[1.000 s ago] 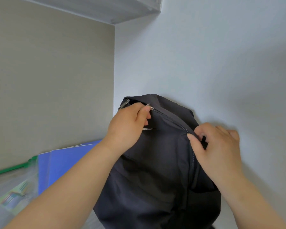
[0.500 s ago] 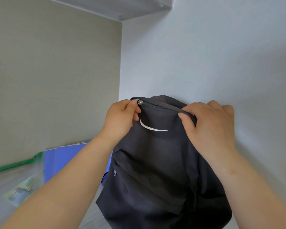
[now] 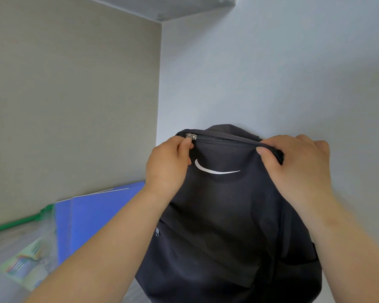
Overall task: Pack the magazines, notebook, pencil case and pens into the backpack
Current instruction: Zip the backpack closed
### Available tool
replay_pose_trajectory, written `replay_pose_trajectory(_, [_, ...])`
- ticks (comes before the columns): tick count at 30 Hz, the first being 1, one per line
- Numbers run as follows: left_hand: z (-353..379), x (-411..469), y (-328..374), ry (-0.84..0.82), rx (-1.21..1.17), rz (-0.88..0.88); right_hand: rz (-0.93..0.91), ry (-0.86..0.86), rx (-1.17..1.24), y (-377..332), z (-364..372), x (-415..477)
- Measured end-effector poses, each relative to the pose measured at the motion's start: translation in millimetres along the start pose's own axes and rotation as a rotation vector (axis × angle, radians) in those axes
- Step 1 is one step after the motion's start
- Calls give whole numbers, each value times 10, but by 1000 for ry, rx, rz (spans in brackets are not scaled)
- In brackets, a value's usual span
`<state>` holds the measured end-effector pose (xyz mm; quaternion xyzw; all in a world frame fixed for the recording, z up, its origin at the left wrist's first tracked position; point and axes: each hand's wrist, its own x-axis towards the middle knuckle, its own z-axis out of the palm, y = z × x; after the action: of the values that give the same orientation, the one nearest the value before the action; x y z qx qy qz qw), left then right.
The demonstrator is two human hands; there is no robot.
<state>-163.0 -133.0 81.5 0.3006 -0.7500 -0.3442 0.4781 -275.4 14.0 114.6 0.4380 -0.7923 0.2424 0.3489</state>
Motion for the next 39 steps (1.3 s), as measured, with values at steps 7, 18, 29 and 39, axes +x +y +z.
replay_pose_trajectory(7, [142,-155,-177,19,318,305,37,51,-82,-27,33,-40])
replay_pose_trajectory(18, [43,333,-139,-455,-495,-288,46,44,-97,-32,29,-32])
replay_pose_trajectory(29, [188,268,-393,-517,-828,-249,94,5,-29,14,37,-25])
replay_pose_trajectory(39, [161,419,-492,-118,-572,-110,-27,-38,-30,-337,-51,28])
